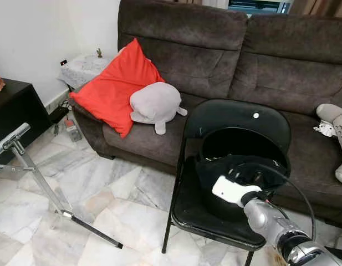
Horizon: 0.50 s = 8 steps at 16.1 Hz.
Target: Hang hanger
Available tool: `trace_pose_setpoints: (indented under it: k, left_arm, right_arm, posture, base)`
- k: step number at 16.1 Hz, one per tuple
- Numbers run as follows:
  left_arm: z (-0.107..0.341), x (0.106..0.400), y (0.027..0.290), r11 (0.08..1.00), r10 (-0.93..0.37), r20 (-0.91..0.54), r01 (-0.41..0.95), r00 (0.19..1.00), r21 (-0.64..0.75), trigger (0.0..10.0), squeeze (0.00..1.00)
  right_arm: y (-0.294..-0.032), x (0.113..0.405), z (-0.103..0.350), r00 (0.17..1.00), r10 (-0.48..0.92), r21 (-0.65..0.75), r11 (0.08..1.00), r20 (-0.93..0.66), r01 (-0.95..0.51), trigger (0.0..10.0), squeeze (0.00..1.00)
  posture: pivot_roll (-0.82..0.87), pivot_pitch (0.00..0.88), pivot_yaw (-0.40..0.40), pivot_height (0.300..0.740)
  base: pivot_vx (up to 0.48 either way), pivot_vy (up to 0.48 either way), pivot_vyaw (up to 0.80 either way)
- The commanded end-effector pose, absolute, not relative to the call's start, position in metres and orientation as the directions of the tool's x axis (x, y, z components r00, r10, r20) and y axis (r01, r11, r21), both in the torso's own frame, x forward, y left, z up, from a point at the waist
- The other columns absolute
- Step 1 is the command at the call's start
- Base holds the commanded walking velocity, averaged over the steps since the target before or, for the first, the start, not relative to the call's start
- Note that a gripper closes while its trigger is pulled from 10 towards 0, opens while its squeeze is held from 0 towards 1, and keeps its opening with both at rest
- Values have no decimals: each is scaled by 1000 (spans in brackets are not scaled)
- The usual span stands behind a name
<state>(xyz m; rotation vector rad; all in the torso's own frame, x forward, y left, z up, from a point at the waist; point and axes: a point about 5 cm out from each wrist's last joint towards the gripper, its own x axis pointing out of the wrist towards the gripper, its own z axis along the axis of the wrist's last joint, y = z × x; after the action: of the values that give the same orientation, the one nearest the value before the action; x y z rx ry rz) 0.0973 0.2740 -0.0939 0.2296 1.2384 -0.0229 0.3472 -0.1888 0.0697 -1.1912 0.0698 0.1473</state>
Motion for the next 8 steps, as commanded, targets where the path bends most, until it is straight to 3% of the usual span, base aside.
trace_pose_setpoints:
  k: [1, 3, 4, 5, 8]
  left_arm:
    - [-95, 95, 272, 977, 108, -941, 143, 320, 161, 10000, 0]
    - [-96, 97, 268, 979, 111, -939, 127, 325, 160, 10000, 0]
    - [-96, 98, 268, 979, 112, -939, 125, 326, 160, 10000, 0]
    - [-97, 98, 265, 982, 111, -939, 111, 326, 155, 10000, 0]
    - [-99, 97, 261, 986, 106, -939, 91, 326, 143, 10000, 0]
  right_arm:
    - [-192, 349, 73, 993, 19, -856, 505, -117, -110, 0, 0]
    - [-194, 352, 80, 995, -57, -744, 668, -77, -19, 0, 0]
    - [-195, 352, 81, 995, -73, -717, 697, -73, -2, 0, 0]
    - [-197, 352, 86, 987, -150, -551, 829, -52, 97, 0, 0]
    - [-184, 344, 109, 981, -193, -231, 955, 1, 188, 0, 0]
  posture:
    - [155, 0, -9, 740]
    - [136, 0, -22, 740]
    - [134, 0, -23, 740]
    - [119, 0, -30, 740]
    - [73, 0, -37, 740]
  base:
    - [0, 0, 0]
    - [0, 0, 0]
    - [0, 0, 0]
    - [0, 0, 0]
    - [0, 0, 0]
